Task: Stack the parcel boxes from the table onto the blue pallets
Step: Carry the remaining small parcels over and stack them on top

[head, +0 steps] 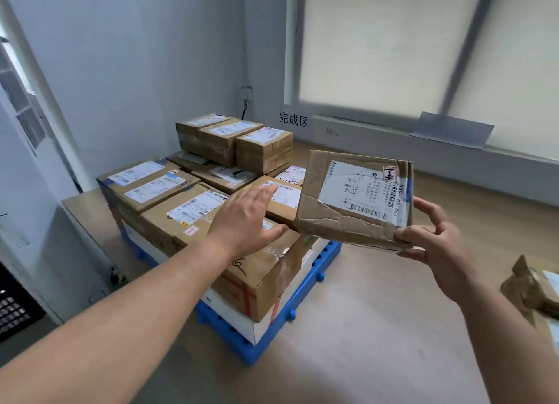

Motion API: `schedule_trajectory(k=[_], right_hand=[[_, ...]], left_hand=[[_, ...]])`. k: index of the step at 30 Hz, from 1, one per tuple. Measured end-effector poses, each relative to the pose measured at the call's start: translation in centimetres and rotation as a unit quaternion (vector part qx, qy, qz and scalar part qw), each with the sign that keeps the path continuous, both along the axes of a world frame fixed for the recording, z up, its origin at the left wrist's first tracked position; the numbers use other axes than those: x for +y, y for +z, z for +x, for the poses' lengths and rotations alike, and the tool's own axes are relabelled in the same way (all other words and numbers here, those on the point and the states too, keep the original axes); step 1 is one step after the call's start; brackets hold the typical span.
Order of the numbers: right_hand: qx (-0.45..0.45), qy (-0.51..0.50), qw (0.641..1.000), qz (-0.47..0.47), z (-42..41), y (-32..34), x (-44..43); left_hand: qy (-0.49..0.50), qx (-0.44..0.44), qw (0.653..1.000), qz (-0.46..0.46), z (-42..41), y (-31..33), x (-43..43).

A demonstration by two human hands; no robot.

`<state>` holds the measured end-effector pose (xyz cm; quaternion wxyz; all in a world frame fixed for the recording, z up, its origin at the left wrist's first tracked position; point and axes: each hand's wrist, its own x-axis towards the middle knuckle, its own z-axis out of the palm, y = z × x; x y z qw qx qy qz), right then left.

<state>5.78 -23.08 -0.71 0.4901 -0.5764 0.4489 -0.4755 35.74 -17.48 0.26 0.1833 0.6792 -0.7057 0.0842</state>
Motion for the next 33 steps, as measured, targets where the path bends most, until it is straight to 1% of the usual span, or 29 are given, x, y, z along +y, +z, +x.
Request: schedule_trajectory(k=[5, 18, 25, 33], right_hand=[[-0.019, -0.028, 0.999, 0.023, 2.1, 1.1, -3.2], [-0.031, -0.096, 0.993, 0.064, 9.1, 3.0, -10.8], [0.0, -0.115, 0.988, 0.106, 13.4, 3.3, -15.1], [0.022, -0.123, 0.979, 0.162, 16.4, 1.6, -17.9]], left_hand=[[-0.022, -0.013, 1.0, -0.005, 1.6, 0.3, -3.7], [-0.059, -0.043, 0.997, 0.01, 8.3, 2.5, -14.2], [-0.101, -0.051, 0.993, 0.028, 11.4, 3.2, -19.8], [-0.135, -0.072, 0.987, 0.05, 13.1, 2.8, -23.6]])
